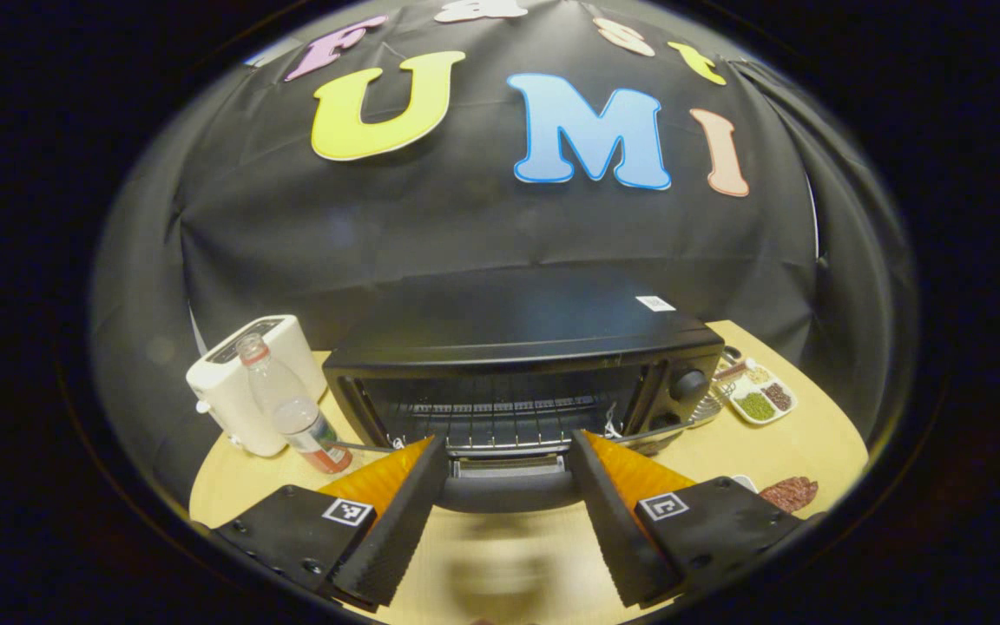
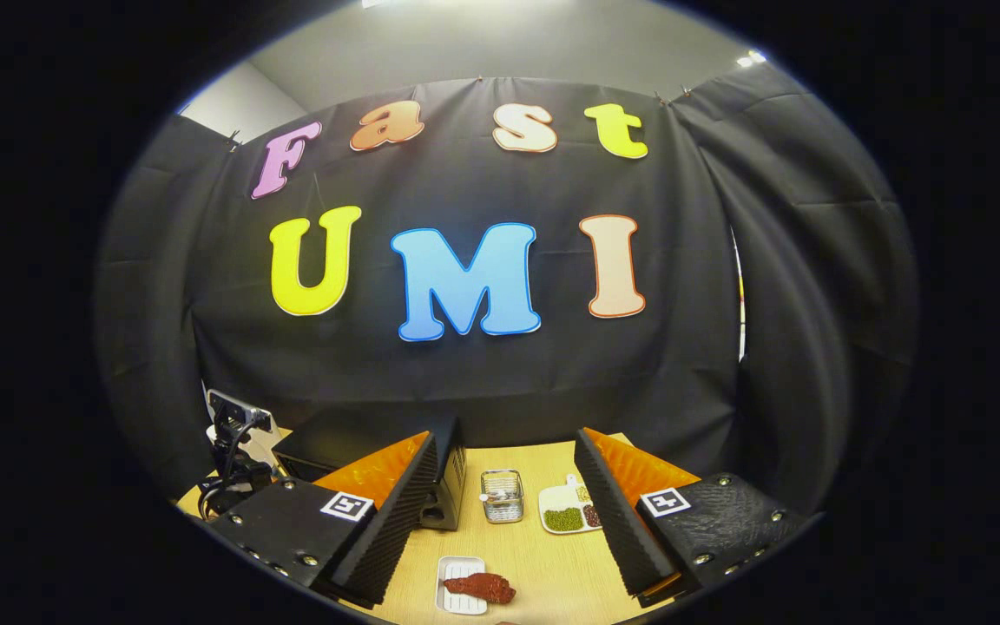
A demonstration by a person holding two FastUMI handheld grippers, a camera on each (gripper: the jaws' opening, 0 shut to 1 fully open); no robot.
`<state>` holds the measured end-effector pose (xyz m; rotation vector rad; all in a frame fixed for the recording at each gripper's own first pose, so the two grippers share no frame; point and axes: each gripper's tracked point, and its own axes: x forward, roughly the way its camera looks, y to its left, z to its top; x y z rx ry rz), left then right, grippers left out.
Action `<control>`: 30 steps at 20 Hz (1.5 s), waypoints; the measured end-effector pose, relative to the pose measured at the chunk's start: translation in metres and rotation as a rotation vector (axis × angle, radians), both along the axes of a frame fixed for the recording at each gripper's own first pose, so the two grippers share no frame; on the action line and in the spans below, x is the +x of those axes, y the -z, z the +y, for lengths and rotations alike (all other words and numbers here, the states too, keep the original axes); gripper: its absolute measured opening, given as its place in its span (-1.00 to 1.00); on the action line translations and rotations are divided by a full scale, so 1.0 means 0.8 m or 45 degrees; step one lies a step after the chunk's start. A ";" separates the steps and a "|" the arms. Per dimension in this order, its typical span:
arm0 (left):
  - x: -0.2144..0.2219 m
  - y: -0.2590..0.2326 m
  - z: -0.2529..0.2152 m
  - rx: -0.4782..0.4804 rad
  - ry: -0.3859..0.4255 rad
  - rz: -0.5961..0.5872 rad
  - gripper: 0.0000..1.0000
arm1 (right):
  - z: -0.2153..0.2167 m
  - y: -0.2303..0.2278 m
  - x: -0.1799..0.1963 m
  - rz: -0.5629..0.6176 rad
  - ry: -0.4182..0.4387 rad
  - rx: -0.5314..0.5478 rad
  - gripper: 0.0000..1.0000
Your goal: Open the electric oven with the left hand, put the food in, and close the electric oven.
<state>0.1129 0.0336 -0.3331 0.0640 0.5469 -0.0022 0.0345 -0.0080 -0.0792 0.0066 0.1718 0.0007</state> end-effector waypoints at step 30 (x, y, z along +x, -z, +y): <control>-0.076 -0.042 0.007 -0.076 -0.050 -0.049 0.94 | -0.009 0.080 -0.031 0.204 -0.042 0.132 0.92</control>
